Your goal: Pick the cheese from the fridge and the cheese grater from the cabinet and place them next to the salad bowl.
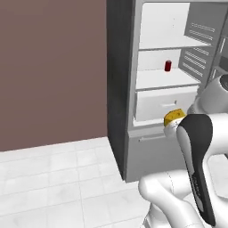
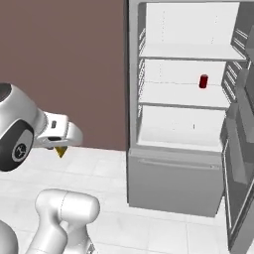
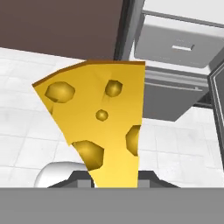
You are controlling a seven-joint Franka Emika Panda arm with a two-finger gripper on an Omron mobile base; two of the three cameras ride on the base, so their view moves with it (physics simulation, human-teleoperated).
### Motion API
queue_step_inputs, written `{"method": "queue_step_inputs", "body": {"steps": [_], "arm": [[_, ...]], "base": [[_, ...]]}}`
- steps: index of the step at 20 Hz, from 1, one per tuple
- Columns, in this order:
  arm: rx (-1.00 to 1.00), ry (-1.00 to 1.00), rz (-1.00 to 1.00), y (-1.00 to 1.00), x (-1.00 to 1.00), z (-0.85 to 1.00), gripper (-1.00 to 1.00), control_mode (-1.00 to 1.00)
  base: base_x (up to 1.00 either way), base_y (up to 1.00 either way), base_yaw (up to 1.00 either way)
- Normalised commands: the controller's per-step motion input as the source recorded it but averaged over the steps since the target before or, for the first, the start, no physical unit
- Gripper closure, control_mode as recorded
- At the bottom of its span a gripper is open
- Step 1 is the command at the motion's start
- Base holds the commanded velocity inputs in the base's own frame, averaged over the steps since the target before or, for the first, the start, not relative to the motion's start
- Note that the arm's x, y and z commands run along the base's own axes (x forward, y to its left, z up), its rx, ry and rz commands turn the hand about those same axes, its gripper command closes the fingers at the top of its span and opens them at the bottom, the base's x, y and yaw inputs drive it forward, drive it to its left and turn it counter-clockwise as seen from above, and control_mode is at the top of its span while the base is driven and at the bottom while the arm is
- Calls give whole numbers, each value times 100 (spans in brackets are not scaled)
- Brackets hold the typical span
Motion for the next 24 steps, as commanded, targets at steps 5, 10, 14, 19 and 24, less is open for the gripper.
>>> {"method": "queue_step_inputs", "body": {"steps": [5,10,14,19,24], "arm": [[0,0,0,0,0,0,100,100],[0,0,0,0,0,0,100,100],[0,0,0,0,0,0,100,100],[0,0,0,0,0,0,100,100],[0,0,0,0,0,0,100,100]], "base": [[-5,88,-61],[-2,89,-66],[-24,74,-71],[-6,38,-85],[15,11,-88]]}}
